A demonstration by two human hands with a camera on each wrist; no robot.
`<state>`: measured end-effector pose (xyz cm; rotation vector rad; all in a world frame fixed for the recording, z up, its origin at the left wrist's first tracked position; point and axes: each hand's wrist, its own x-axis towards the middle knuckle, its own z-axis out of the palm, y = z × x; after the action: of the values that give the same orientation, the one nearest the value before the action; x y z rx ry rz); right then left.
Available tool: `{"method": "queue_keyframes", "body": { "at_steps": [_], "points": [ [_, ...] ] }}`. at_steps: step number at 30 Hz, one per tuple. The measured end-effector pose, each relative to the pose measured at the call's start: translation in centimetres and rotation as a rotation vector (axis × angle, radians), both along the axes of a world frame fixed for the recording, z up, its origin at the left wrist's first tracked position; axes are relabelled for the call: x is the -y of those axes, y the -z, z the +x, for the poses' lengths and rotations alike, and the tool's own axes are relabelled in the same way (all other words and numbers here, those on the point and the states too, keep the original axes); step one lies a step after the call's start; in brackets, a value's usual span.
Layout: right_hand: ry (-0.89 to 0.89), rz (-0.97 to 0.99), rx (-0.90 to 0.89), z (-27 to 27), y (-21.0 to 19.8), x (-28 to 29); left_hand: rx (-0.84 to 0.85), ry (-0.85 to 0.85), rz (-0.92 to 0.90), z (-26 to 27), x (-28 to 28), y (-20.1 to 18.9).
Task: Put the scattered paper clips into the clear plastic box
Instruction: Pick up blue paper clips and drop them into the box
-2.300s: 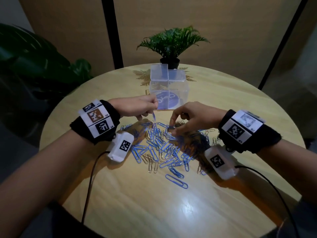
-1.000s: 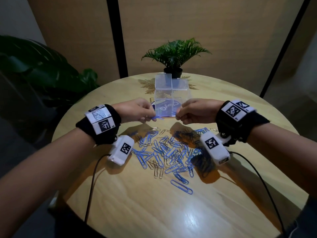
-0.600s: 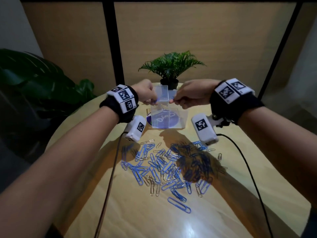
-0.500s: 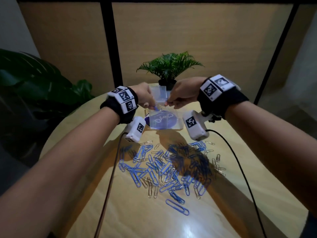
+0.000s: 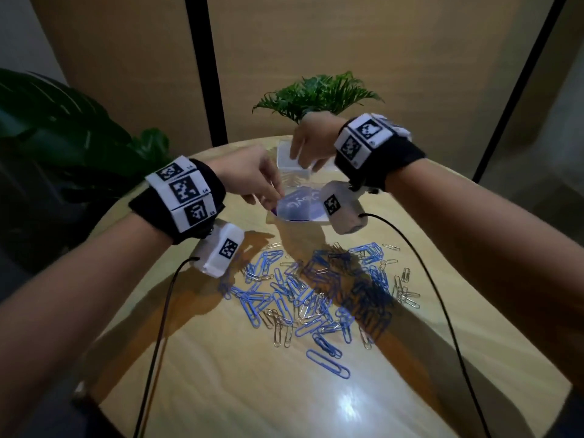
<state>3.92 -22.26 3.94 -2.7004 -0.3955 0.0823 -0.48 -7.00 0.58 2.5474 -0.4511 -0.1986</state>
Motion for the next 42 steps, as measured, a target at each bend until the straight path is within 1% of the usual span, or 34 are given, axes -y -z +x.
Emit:
{"method": "queue_keyframes", "body": {
  "at_steps": [1, 2, 3, 4, 7, 8, 10, 12, 16, 18, 21, 25, 27, 29, 30, 32, 34, 36, 39, 41, 42],
  "points": [
    [0.028, -0.060, 0.080, -0.8, -0.2, 1.1, -0.022, 0.048, -0.005, -0.2, 0.8, 0.6],
    [0.052, -0.104, 0.124, -1.7, -0.1, 2.6, -0.039, 0.096, -0.009, -0.3, 1.6, 1.3],
    [0.071, -0.143, 0.118, -2.7, 0.1, 4.4, -0.043, 0.139, -0.002, -0.4, 2.6, 2.0],
    [0.076, -0.183, 0.075, -3.5, 0.8, 6.2, -0.030, 0.172, 0.017, -0.4, 3.7, 2.8],
    [0.049, -0.290, -0.137, -5.9, 3.6, 10.0, 0.060, 0.275, 0.108, -0.7, 7.0, 4.7],
    [0.049, -0.306, -0.161, -6.2, 4.6, 10.7, 0.101, 0.310, 0.156, -0.9, 8.0, 5.2],
    [0.086, -0.278, -0.159, -6.4, 6.3, 11.5, 0.174, 0.362, 0.251, -1.1, 9.9, 5.8],
    [0.127, -0.220, -0.168, -6.3, 7.6, 11.7, 0.193, 0.374, 0.310, -1.0, 11.3, 5.9],
    [0.141, -0.148, -0.153, -5.9, 9.1, 11.3, 0.153, 0.327, 0.310, -0.6, 12.7, 5.8],
    [0.123, -0.086, -0.214, -5.8, 9.3, 11.1, 0.129, 0.306, 0.296, -0.5, 12.6, 6.1],
    [0.072, -0.034, -0.290, -5.9, 9.4, 11.1, 0.090, 0.323, 0.281, -0.5, 11.6, 6.4],
    [-0.005, -0.049, -0.211, -6.0, 9.7, 11.5, 0.143, 0.369, 0.309, -0.7, 9.6, 6.2],
    [-0.049, -0.016, -0.194, -6.1, 9.5, 11.8, 0.120, 0.348, 0.251, -0.6, 8.7, 6.3],
    [-0.070, 0.095, -0.253, -6.3, 8.9, 12.3, -0.011, 0.308, 0.054, -0.4, 7.8, 6.4],
    [-0.085, 0.105, -0.263, -6.5, 8.6, 12.5, -0.069, 0.288, -0.057, -0.4, 7.5, 6.3],
    [-0.111, -0.005, -0.219, -6.8, 8.4, 12.5, -0.135, 0.249, -0.238, -0.6, 7.2, 6.1],
    [-0.135, -0.155, -0.129, -7.3, 8.9, 11.9, -0.203, 0.239, -0.371, -0.9, 7.2, 5.8],
    [-0.154, -0.218, -0.078, -7.6, 9.4, 11.1, -0.271, 0.257, -0.432, -1.1, 7.3, 5.7],
    [-0.158, -0.251, -0.106, -7.4, 9.5, 10.5, -0.322, 0.236, -0.499, -1.2, 7.3, 5.3],
    [-0.157, -0.205, -0.147, -7.1, 9.3, 10.8, -0.365, 0.213, -0.587, -1.2, 7.2, 5.0],
    [-0.153, -0.139, -0.190, -6.9, 9.3, 11.0, -0.382, 0.201, -0.621, -1.3, 7.2, 5.0]
  ]
}}
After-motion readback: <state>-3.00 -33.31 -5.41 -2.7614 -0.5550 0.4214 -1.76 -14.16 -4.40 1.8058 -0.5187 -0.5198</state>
